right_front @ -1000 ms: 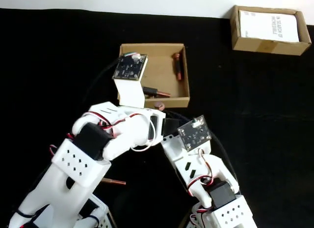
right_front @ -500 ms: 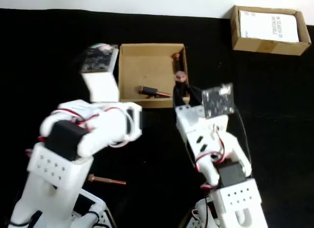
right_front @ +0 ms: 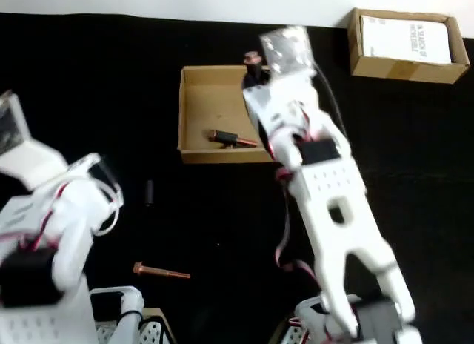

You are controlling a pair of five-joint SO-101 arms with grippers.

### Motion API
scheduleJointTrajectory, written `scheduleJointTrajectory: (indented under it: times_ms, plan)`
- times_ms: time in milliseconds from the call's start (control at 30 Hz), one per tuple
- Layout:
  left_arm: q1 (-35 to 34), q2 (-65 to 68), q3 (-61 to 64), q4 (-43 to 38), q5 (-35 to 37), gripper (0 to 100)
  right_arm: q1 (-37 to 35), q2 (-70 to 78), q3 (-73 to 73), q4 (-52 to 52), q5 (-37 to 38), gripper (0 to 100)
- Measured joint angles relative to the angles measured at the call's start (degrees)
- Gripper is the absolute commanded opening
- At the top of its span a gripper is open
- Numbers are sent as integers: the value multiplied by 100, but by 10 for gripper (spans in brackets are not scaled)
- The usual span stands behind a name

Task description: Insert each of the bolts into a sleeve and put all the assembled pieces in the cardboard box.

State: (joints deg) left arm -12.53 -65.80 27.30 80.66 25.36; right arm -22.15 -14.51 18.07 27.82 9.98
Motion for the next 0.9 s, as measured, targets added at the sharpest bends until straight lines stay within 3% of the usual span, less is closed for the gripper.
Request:
scheduleJointTrajectory:
  times_ms: [200,467,600,767,900]
  plan:
    - [-571,-1547,1064,-413,0,30,0,2171,-1837,536,440,6]
    - [-800,-3675,2945,-914,-1108,30,-79,4993,-4545,2031,976,9]
    - [-800,-3745,3130,-923,-1336,30,-97,6092,-5776,2954,1538,28]
    - [-800,-3745,3446,-958,-1371,30,-220,6848,-7226,4448,1899,148]
    - [-800,-3789,3657,-958,-1371,30,-387,6945,-8281,5618,1916,137]
